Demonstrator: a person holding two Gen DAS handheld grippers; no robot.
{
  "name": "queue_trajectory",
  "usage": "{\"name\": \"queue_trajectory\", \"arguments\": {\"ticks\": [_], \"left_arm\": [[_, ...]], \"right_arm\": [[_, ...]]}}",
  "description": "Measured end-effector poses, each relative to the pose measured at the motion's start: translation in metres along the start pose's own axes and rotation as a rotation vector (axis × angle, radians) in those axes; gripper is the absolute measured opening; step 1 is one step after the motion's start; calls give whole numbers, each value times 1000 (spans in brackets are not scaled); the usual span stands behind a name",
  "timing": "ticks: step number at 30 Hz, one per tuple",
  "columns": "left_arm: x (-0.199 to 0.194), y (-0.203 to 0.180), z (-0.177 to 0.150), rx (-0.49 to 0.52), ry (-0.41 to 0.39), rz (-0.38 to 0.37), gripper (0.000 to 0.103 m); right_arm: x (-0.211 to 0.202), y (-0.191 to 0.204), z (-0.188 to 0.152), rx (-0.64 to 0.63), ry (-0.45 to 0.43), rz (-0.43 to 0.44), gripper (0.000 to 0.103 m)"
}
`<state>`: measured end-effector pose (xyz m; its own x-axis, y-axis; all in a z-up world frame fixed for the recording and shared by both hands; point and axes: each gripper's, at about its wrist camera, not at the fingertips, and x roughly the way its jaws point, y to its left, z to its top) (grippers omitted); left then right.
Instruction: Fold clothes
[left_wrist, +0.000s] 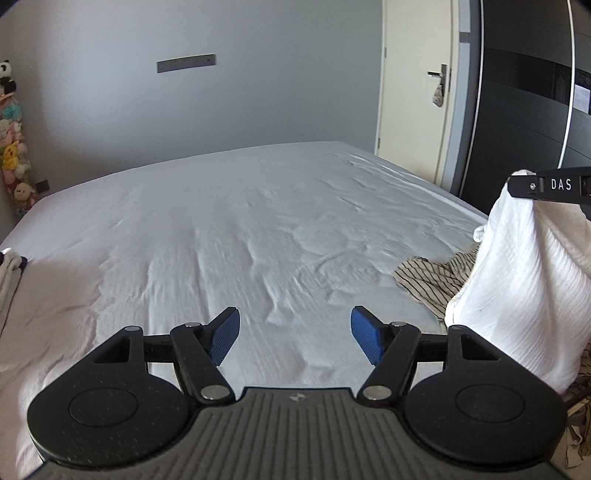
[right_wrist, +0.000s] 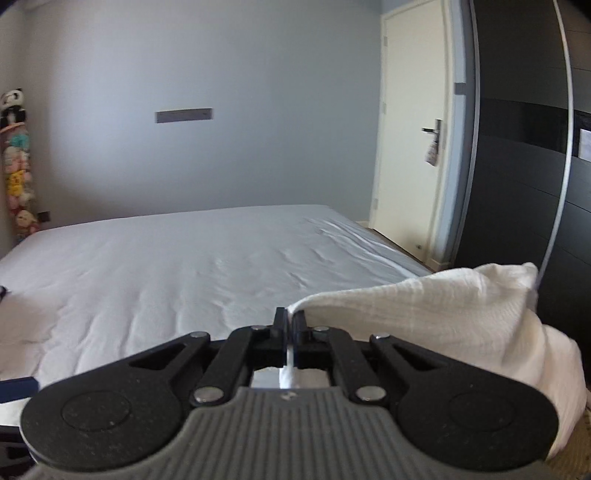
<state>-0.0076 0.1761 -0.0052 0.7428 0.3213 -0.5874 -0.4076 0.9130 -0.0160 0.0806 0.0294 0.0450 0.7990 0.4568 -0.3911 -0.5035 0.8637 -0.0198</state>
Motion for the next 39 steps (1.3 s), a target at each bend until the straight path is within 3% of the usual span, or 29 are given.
{"name": "queue_trajectory", "arguments": {"ticks": [9, 15, 19, 21, 22, 23, 29, 35, 39], "left_arm": [[-28, 99, -8, -114, -16, 161, 79], [-32, 143, -25, -161, 21, 223, 79], [-32, 150, -37, -147, 52, 220, 79], [-30, 149, -43, -139, 66, 209, 79], [-30, 147, -47, -133, 73, 197, 79], [-30, 146, -52, -127, 80, 184, 79], [-20, 148, -73, -95, 108, 132, 79], [-7, 143, -85, -65, 122, 62, 79], [11, 128, -87, -30, 159, 61, 80]], "right_arm": [[-9, 134, 9, -69, -27, 341, 3], [9, 182, -17, -55, 116, 462, 3], [16, 186, -45, -56, 195, 425, 11], [20, 181, -52, -48, 215, 403, 24], [24, 178, -53, -44, 218, 389, 36], [28, 176, -53, -39, 221, 374, 40], [42, 138, -51, 17, 238, 302, 54], [68, 98, -69, 10, 324, 194, 58], [87, 72, -94, 40, 417, 136, 59]]}}
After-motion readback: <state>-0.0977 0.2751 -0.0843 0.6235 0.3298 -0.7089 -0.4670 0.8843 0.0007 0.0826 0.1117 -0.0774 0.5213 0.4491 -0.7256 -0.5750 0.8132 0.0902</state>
